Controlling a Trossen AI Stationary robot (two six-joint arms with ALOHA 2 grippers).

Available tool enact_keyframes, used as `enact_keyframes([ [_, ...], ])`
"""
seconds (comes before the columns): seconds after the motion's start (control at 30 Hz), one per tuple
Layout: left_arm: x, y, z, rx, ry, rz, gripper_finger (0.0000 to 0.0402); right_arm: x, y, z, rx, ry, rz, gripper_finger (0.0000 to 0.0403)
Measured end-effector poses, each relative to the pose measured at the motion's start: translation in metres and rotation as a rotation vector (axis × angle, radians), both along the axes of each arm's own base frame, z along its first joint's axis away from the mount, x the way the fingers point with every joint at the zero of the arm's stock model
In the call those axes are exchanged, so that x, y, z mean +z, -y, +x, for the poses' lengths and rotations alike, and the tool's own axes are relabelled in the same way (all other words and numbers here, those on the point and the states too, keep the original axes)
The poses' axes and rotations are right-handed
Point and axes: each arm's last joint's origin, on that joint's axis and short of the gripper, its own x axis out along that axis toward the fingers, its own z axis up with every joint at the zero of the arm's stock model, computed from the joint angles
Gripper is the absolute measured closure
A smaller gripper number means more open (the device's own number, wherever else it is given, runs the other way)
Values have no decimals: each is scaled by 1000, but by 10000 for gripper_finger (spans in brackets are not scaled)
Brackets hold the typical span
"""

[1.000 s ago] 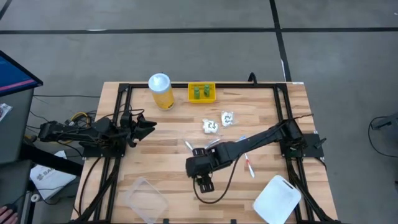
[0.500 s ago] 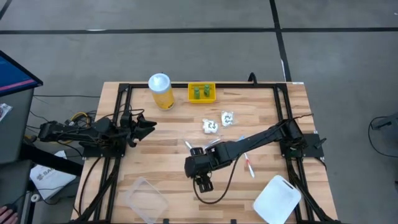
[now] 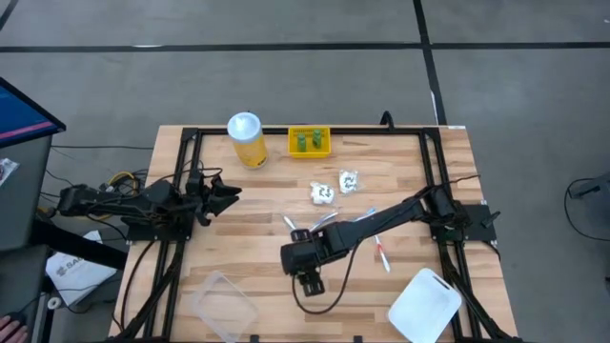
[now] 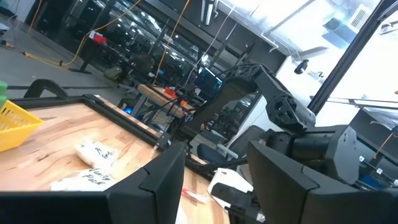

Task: Pick & Place Travel size toiletries
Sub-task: Put the green shampoo into the yellow bin

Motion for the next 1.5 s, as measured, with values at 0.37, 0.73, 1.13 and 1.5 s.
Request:
enact_keyframes([
  [0.37, -1, 0, 1, 1, -15, 1, 230, -1, 1, -1, 0, -13, -1, 217],
  [0.73, -1, 0, 1, 4, -15, 0, 230, -1, 1, -2, 25, -21, -13, 281],
  [1.13, -1, 0, 1, 3, -15, 0, 230, 5, 7, -1, 39, -40, 43, 321],
  [1.5, -1, 0, 1, 3, -14, 0, 230, 66, 57, 14, -37, 19, 55, 321],
])
